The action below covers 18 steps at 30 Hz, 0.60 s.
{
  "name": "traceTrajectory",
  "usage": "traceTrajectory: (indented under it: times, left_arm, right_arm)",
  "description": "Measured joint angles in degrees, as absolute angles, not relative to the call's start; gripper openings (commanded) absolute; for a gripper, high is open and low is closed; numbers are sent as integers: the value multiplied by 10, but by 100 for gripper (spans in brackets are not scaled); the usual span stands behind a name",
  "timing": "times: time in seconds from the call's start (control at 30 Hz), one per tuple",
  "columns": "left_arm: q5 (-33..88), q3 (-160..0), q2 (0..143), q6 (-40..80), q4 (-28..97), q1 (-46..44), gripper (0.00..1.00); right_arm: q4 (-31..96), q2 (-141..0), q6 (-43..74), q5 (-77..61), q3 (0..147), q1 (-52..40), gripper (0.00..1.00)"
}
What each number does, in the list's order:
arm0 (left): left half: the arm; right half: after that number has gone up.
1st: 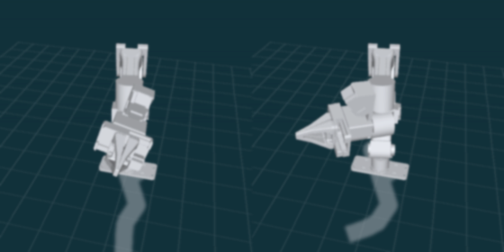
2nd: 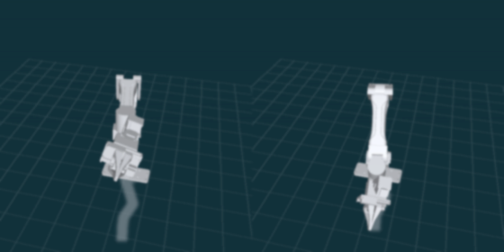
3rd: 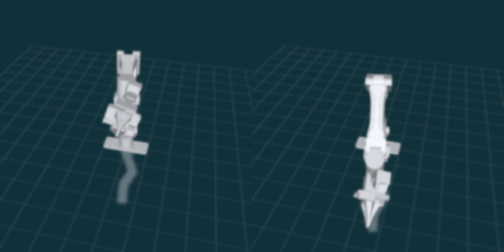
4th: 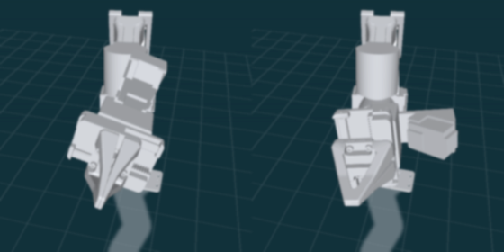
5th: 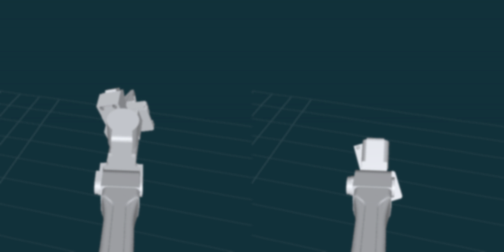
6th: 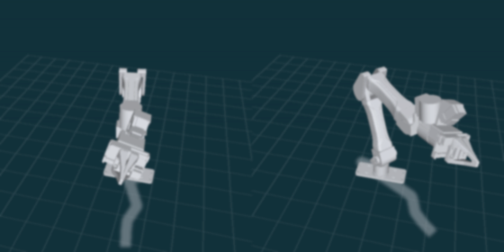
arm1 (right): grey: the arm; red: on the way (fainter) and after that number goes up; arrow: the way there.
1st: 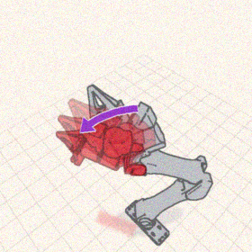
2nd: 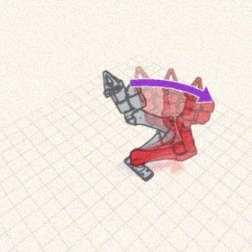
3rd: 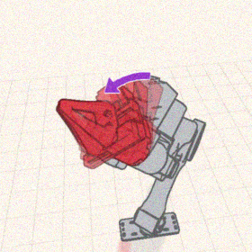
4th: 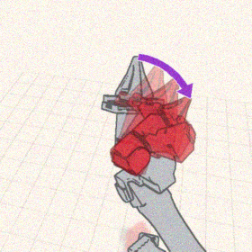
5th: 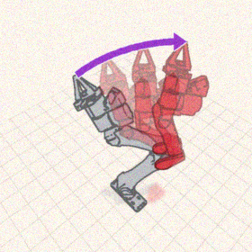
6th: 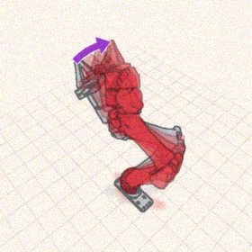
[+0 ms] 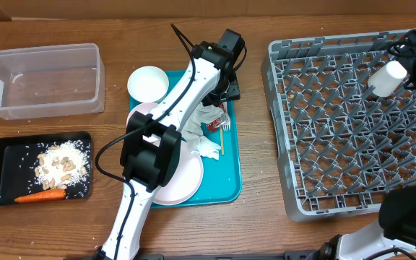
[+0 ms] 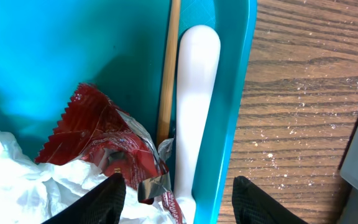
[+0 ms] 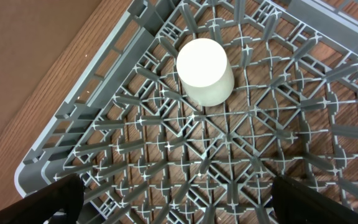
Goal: Sort waste into correct bins and load items into the dishwasher rack
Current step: 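Reach the left gripper to the red wrapper and grasp it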
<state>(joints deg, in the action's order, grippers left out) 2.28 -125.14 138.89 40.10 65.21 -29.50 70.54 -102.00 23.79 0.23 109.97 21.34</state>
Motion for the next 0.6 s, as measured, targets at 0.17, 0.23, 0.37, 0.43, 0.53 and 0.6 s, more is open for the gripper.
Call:
traceTrajectory:
  times: [0.17, 0.23, 0.37, 0.43, 0.53, 0.6]
  left_arm:
    - [23, -1251, 1389, 401, 653, -295, 42]
    - [21, -1251, 1389, 396, 651, -295, 27]
    - [18, -1251, 1389, 388, 649, -295, 21]
    - [17, -1251, 1389, 388, 653, -295, 9]
    - [15, -1251, 1389, 386, 654, -295, 4]
    - [14, -1251, 1389, 386, 655, -295, 4]
  right_arm:
    - [706, -1020, 238, 2, 1100, 213, 100]
    - [705, -1020, 238, 2, 1100, 213, 100]
    - [706, -1020, 238, 2, 1100, 213, 100]
    - [706, -1020, 238, 2, 1100, 213, 100]
    - [706, -1020, 238, 2, 1100, 213, 100]
    - [705, -1020, 238, 2, 1100, 213, 100]
